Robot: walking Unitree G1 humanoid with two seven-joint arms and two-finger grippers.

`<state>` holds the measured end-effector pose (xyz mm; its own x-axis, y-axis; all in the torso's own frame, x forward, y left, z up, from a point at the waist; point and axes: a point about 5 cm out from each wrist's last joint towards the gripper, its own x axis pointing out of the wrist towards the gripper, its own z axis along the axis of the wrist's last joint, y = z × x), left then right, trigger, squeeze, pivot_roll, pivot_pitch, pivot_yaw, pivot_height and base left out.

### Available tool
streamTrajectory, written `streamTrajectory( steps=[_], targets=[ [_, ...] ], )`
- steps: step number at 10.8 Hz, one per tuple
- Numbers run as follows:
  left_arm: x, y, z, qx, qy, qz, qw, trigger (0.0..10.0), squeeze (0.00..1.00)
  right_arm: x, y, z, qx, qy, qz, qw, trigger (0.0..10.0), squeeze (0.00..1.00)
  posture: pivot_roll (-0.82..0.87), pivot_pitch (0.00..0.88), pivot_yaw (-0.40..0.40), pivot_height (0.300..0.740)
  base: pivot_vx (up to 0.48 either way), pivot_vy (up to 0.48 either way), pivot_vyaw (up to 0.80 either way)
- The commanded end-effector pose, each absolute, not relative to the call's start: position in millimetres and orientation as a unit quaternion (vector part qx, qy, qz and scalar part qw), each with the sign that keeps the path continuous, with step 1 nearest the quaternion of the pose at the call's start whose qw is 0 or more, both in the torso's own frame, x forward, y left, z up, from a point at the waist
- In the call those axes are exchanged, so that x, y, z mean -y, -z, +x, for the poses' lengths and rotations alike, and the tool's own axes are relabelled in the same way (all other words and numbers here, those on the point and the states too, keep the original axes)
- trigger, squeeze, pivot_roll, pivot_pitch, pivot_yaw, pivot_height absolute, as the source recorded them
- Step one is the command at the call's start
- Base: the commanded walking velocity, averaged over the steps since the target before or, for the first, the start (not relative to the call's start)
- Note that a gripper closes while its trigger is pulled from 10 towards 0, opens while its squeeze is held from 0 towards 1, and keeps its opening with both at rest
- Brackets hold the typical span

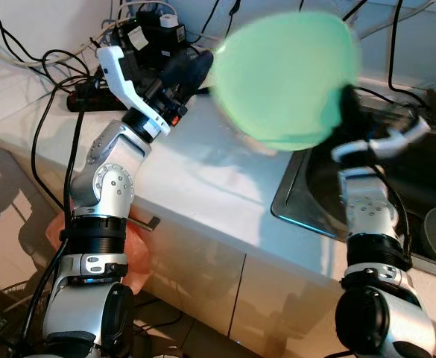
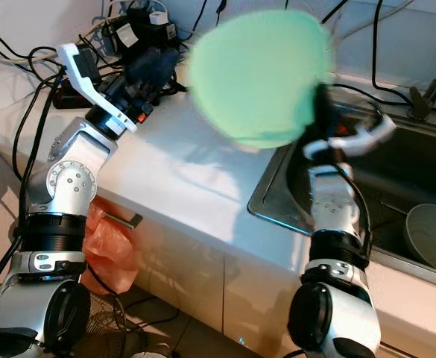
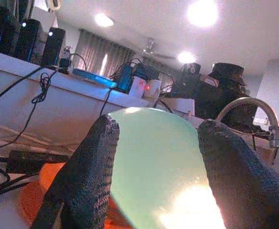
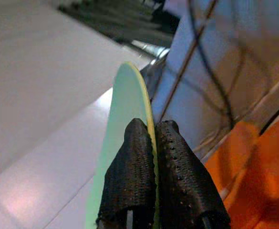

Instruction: Kitchen organization

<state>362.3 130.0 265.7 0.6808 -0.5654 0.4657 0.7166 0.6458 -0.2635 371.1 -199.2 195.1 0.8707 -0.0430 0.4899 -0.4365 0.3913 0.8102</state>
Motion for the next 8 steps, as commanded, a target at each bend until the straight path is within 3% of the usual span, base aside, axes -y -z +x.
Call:
streamTrajectory(
  steps=[1, 2, 4, 8],
  targets=[
    [-129, -270, 360, 0.180, 0.362, -0.211, 0.890, 10.0, 0.00, 210, -216, 374, 0.266, -0.108, 0.542, 0.790, 10.0, 0.00, 0.10, 0.000, 0.003, 0.740, 0.000, 0.000, 0.00],
    [-130, -270, 360, 0.180, 0.361, -0.212, 0.890, 10.0, 0.00, 225, -215, 375, 0.275, -0.059, 0.557, 0.781, 10.0, 0.00, 0.10, 0.000, 0.003, 0.740, 0.000, 0.000, 0.00],
    [-131, -269, 359, 0.180, 0.359, -0.215, 0.890, 10.0, 0.00, 240, -218, 371, 0.303, -0.041, 0.572, 0.761, 10.0, 0.00, 0.10, 0.000, 0.003, 0.740, 0.000, 0.000, 0.00],
    [-138, -265, 358, 0.178, 0.341, -0.216, 0.898, 10.0, 0.00, 291, -217, 359, 0.337, 0.100, 0.533, 0.770, 10.0, 0.00, 0.10, 0.000, 0.006, 0.740, 0.000, 0.000, 0.00]
  ],
)
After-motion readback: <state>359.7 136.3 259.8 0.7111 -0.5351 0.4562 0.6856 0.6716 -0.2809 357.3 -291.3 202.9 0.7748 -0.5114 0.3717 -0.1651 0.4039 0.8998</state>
